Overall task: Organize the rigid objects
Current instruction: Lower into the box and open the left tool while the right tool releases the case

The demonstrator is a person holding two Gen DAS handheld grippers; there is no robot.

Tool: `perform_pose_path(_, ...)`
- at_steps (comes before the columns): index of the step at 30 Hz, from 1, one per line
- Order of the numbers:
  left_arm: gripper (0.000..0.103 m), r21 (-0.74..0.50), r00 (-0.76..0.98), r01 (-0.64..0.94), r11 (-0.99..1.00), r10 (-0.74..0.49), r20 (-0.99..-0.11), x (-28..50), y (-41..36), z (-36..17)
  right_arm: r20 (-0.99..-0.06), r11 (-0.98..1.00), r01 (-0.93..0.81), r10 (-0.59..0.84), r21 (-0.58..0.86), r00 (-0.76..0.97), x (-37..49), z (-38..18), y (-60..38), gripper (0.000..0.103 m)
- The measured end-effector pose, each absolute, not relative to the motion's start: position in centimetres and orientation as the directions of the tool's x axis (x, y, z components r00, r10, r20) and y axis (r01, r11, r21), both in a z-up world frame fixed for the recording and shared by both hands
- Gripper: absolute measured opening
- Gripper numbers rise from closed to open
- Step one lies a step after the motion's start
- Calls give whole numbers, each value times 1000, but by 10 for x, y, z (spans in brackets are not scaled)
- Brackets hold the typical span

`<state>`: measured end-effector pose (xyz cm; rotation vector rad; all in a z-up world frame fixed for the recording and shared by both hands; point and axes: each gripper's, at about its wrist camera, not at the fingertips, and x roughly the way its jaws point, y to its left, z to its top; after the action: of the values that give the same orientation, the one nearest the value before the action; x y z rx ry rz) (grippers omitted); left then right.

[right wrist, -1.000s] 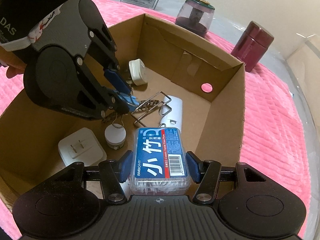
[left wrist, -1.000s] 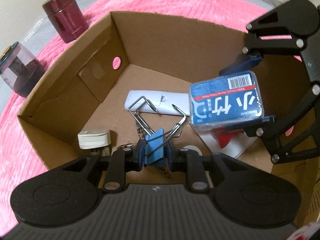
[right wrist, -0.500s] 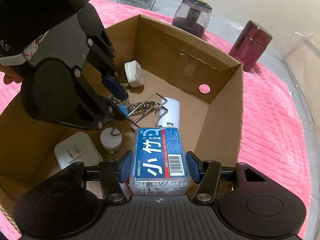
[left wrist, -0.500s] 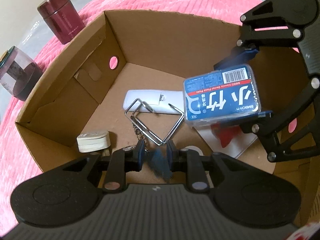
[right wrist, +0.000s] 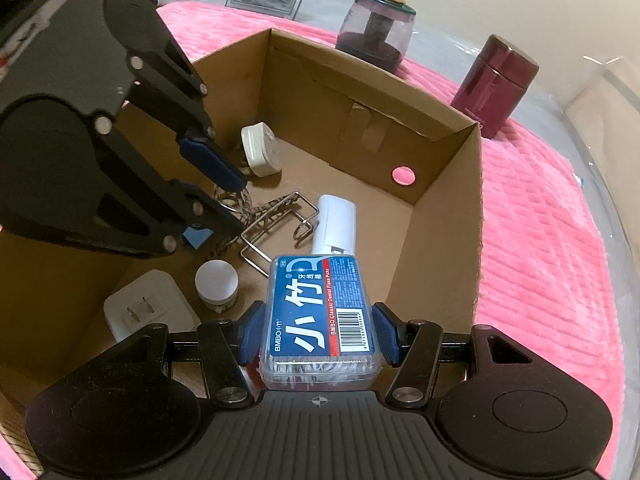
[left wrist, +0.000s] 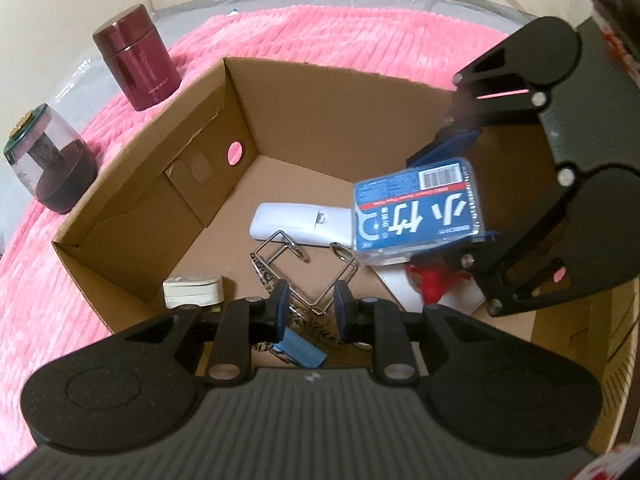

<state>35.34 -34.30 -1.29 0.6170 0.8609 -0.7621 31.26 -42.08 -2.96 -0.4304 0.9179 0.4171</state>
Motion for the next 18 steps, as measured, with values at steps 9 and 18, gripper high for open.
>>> perform_pose_path(9,20,171,436,791,588,-345,-831,349,-338,-9,-828,817,-530,124,-227,546,313,-34,-416,54)
perform_pose_path(18,20,166,445,787,594,-361,-820,344,-334,-7,-823,804,-541,122,-245,554,313,-35,-412,54)
